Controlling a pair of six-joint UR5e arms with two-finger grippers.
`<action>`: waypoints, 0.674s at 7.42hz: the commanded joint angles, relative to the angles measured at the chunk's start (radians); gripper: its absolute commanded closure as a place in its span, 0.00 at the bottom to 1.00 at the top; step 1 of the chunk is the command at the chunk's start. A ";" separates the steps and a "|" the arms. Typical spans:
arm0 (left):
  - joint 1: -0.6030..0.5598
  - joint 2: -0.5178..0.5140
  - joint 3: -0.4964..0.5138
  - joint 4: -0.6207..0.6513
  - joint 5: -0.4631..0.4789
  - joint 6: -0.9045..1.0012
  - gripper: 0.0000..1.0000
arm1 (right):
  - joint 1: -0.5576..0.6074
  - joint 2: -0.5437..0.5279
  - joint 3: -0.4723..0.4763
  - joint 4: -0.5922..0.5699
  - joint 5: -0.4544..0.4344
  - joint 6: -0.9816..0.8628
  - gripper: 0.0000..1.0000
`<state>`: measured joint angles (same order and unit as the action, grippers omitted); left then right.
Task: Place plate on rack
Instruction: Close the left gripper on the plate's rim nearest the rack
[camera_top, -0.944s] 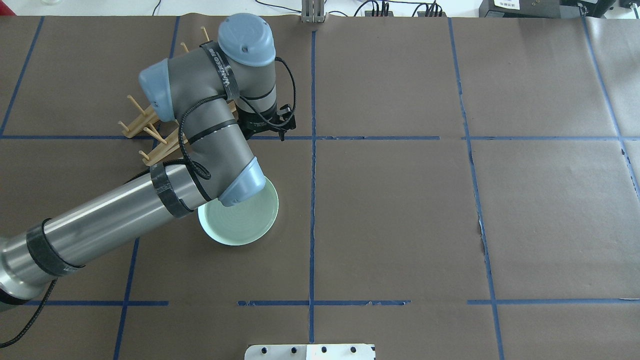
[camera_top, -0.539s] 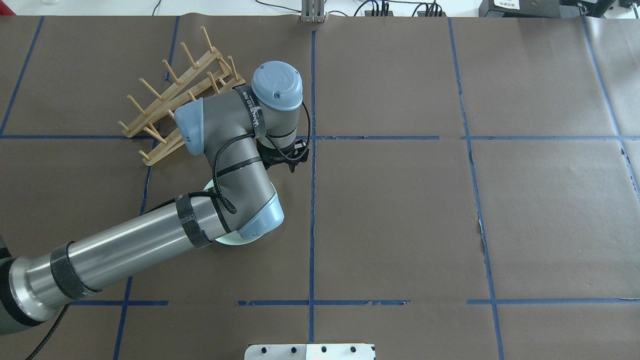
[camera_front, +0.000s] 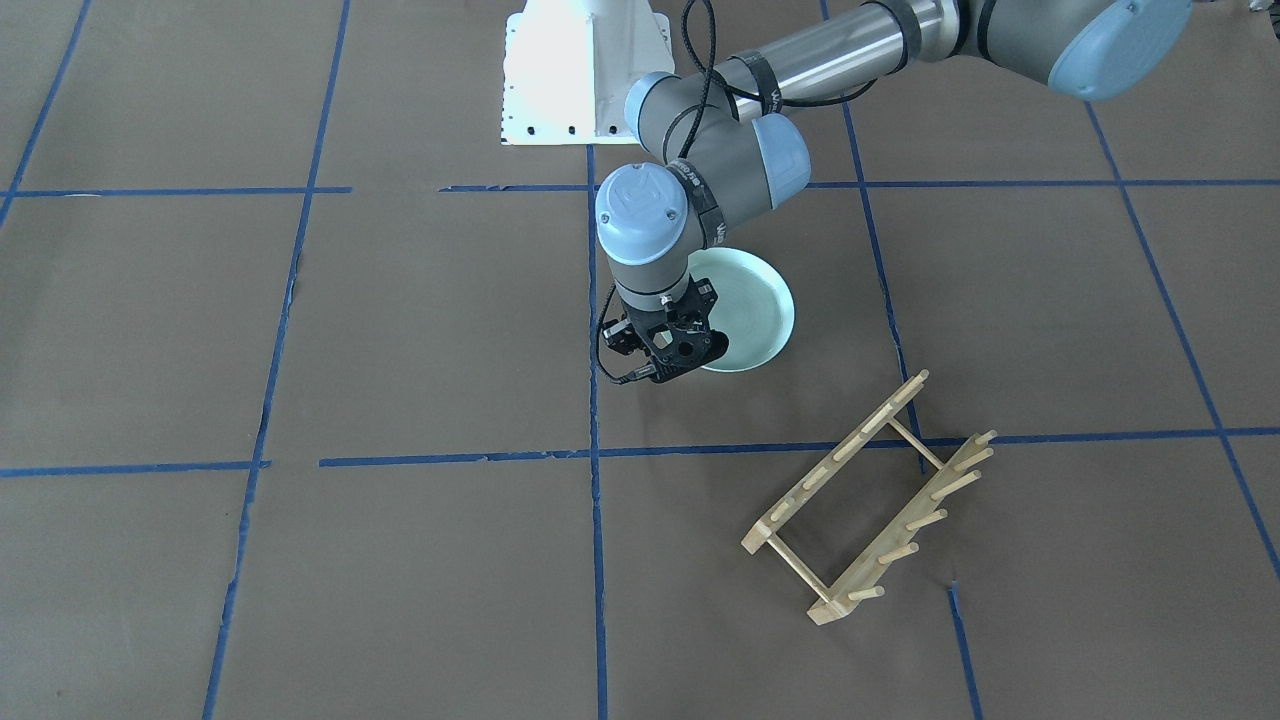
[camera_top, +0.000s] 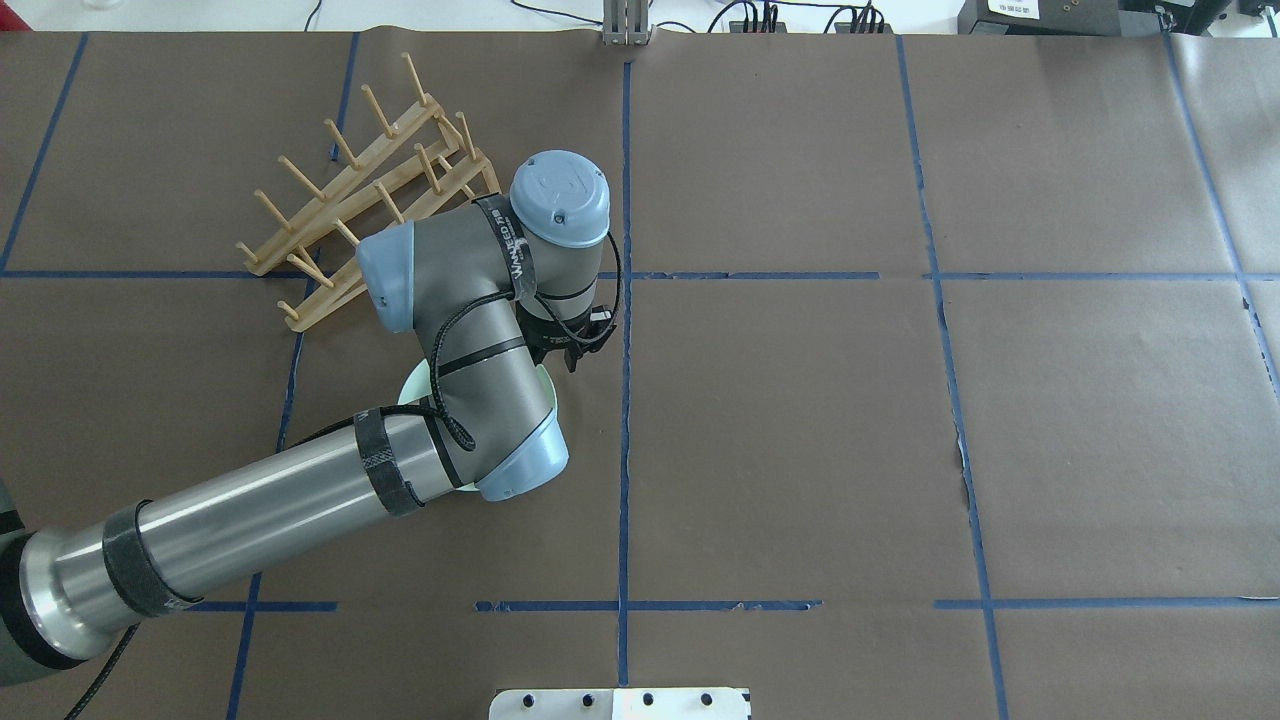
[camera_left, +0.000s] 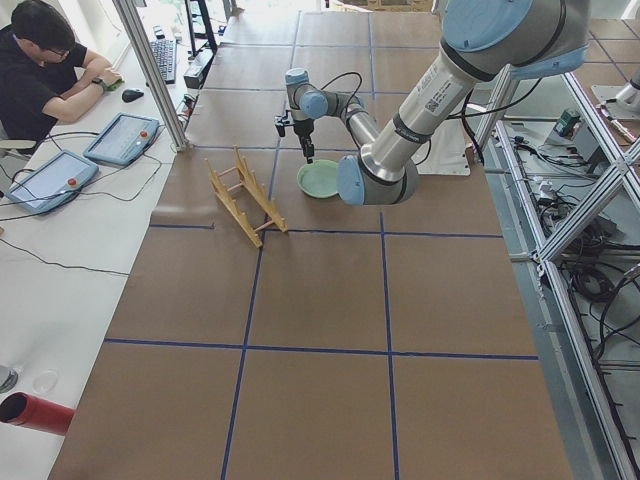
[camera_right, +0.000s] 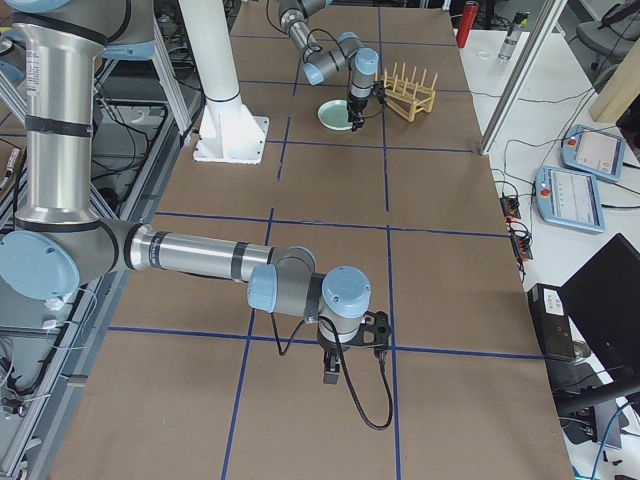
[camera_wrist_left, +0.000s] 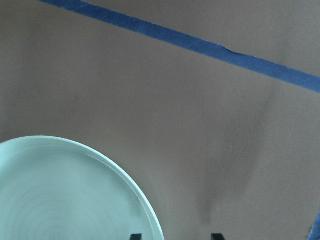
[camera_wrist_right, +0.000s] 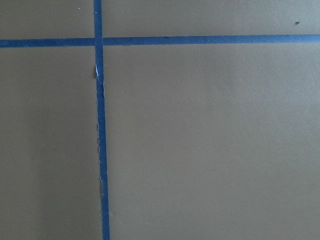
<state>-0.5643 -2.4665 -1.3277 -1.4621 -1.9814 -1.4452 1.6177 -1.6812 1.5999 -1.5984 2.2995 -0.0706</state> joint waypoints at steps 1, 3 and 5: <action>0.004 0.014 -0.005 0.000 -0.002 -0.001 0.46 | 0.001 0.000 0.000 0.000 0.000 0.000 0.00; 0.004 0.023 -0.007 0.000 -0.004 -0.003 0.61 | -0.001 0.000 0.000 0.000 0.000 0.000 0.00; 0.004 0.024 -0.007 0.000 -0.005 -0.001 0.61 | -0.001 0.000 0.000 0.000 0.000 0.000 0.00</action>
<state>-0.5600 -2.4436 -1.3341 -1.4619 -1.9851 -1.4477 1.6169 -1.6812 1.5999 -1.5984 2.2994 -0.0706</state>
